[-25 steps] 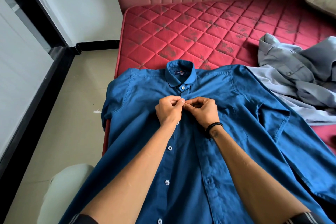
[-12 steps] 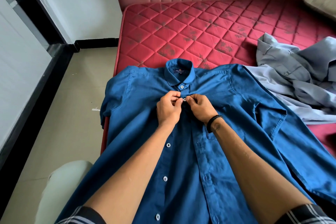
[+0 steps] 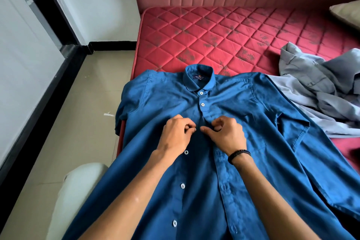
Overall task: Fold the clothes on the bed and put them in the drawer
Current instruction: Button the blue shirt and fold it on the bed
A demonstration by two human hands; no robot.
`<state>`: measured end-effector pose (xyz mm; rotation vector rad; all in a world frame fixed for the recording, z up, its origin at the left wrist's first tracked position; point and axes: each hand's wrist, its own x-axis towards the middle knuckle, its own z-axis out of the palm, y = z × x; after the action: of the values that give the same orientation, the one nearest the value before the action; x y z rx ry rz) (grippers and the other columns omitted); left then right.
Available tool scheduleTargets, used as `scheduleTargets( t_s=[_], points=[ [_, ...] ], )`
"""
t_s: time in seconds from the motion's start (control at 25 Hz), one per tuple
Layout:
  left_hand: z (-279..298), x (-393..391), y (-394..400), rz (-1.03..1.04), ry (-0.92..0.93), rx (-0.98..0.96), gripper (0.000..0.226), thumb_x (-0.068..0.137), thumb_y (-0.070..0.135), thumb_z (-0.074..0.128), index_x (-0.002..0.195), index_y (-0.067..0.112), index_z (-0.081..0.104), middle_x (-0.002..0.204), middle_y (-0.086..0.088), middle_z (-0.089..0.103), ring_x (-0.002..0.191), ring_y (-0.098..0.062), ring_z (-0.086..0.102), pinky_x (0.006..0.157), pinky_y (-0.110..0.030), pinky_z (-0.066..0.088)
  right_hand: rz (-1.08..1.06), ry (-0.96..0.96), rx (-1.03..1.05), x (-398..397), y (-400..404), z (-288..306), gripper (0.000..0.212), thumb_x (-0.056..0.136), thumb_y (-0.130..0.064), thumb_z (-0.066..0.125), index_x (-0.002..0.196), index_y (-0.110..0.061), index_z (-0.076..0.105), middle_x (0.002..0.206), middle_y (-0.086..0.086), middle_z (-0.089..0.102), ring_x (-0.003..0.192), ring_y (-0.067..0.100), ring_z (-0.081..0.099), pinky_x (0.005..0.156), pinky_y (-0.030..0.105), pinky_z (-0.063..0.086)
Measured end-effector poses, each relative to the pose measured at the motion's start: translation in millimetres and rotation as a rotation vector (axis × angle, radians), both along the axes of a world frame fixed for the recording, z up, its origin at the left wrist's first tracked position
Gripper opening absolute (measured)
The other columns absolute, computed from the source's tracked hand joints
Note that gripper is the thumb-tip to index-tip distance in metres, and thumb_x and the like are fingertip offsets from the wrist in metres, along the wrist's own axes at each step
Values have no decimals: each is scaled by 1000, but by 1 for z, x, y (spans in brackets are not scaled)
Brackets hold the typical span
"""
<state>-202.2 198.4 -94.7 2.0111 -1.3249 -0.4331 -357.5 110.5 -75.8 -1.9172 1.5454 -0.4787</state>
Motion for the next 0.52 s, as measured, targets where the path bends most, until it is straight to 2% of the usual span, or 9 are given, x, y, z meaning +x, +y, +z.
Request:
scheduleTargets(
  t_s=[0.16,0.24,0.28,0.36,0.44,0.52],
  points=[
    [9,-8,0,30,-11,50,6,87,22,74,89,27,71,88,7,65,81,-21,66,77,-41,56,65,176,-87,2,3,5,17,86,-33,77,89,-20,66,91,1,68,93,32,65,71,36,47],
    [15,-10,-1,51,-3,46,6,86,19,72,86,25,70,83,7,69,81,-22,67,76,-41,56,76,259,-125,2,0,11,10,92,-26,67,89,-17,66,90,6,65,87,34,61,70,36,43],
    [18,-11,-1,71,3,35,5,85,18,70,84,23,70,79,7,70,79,-21,67,75,-39,55,82,221,-102,1,-4,13,11,94,-23,64,87,-15,65,86,6,63,81,31,57,71,37,44],
    [27,-13,-3,121,26,4,8,85,16,67,81,22,69,73,8,71,75,-18,68,74,-34,53,96,-39,61,-3,-13,14,18,97,-19,62,80,-13,63,74,3,62,71,23,55,69,37,49],
    [35,-16,-3,166,106,-21,12,85,15,62,76,23,66,67,8,71,64,-11,70,76,-31,51,67,-276,245,-10,-18,16,20,100,-14,61,80,-12,65,68,2,60,62,17,53,56,31,49],
    [39,-20,0,192,216,-32,16,86,14,58,73,21,63,64,7,71,51,-3,68,77,-28,51,36,-449,398,-18,-18,13,13,100,-12,64,90,-6,69,73,4,62,61,13,52,50,21,45]
  ],
)
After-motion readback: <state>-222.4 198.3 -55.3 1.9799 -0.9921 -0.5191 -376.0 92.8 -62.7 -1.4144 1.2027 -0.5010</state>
